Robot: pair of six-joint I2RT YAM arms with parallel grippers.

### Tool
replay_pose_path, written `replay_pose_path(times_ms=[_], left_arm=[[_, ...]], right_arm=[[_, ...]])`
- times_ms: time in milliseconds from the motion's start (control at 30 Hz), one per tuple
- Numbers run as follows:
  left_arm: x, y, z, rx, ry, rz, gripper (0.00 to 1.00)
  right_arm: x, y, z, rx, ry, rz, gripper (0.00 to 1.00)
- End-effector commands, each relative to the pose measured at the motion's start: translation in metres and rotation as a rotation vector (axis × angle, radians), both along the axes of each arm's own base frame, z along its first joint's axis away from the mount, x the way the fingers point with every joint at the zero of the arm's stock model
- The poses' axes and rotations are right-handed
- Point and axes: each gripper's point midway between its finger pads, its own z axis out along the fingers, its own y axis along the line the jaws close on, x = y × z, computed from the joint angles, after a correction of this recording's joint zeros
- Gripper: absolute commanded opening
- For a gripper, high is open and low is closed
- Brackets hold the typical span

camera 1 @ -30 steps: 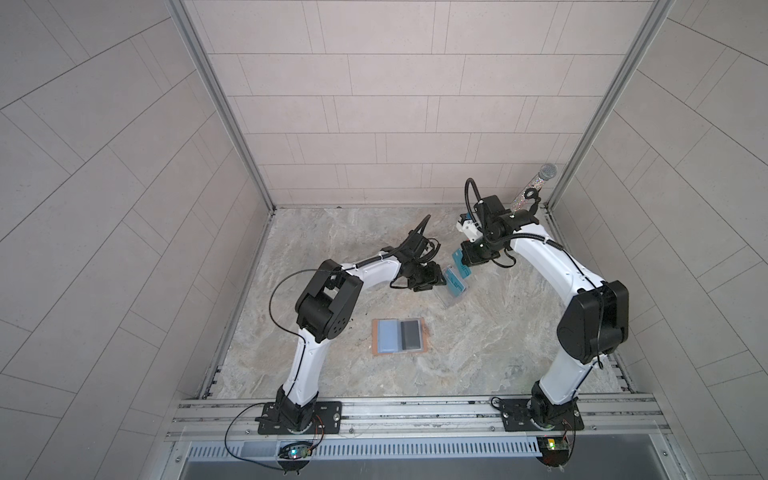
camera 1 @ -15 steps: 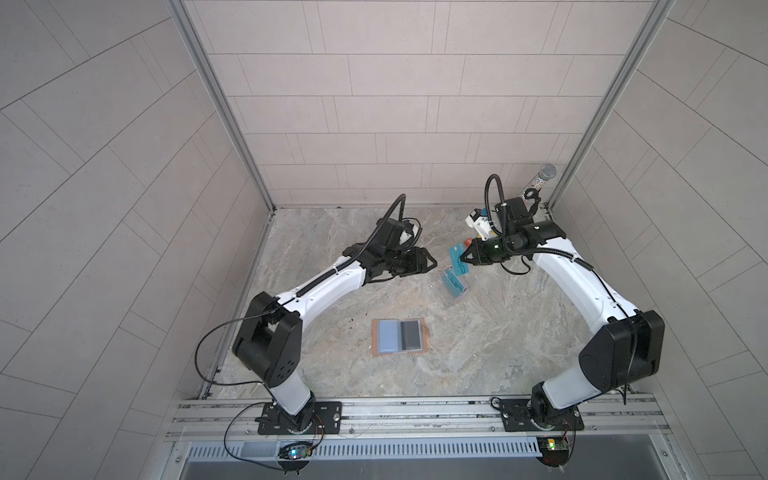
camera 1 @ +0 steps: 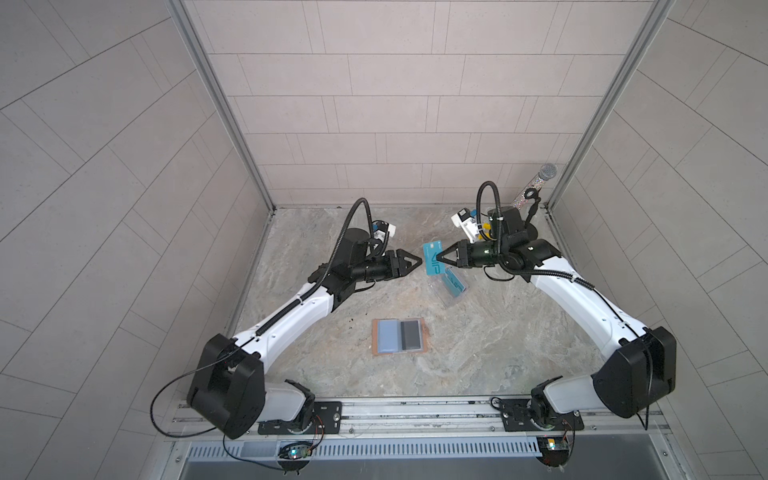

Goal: Put the credit cards into the card holder

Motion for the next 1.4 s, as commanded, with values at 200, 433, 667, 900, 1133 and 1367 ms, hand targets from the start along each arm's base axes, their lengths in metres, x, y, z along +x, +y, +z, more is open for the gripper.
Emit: replay_pose_path(times_ms=[200, 433, 667, 900, 1133, 1367], left_arm=[[-0.005, 0.005, 0.03, -0.106, -0.116, 0.026, 0.56], [-0.006, 0.003, 0.041, -0.158, -0.136, 0.013, 0.45], [-0.006, 0.001, 0.043, -0.182, -0.134, 0.0, 0.35], [-0.008, -0.001, 0.046, -0.203, -0.132, -0.015, 0.08], [-0.008, 0.005, 0.039, -0.192, -0.112, 0.01, 0.0], [-0.013, 0.025, 0.003, -0.022, -0.034, 0.076, 0.0]], right_arm=[[-0.012, 0.025, 0.046, 0.178, -0.072, 0.066, 0.0], [-0.018, 0.037, 0.049, 0.192, -0.07, 0.111, 0.0], [-0.019, 0.039, 0.053, 0.207, -0.072, 0.119, 0.0], [-0.015, 0.038, 0.046, 0.189, -0.063, 0.105, 0.0], [-0.012, 0.032, 0.03, 0.106, -0.058, 0.074, 0.38], [-0.01, 0.013, 0.002, -0.071, -0.062, 0.022, 0.48]])
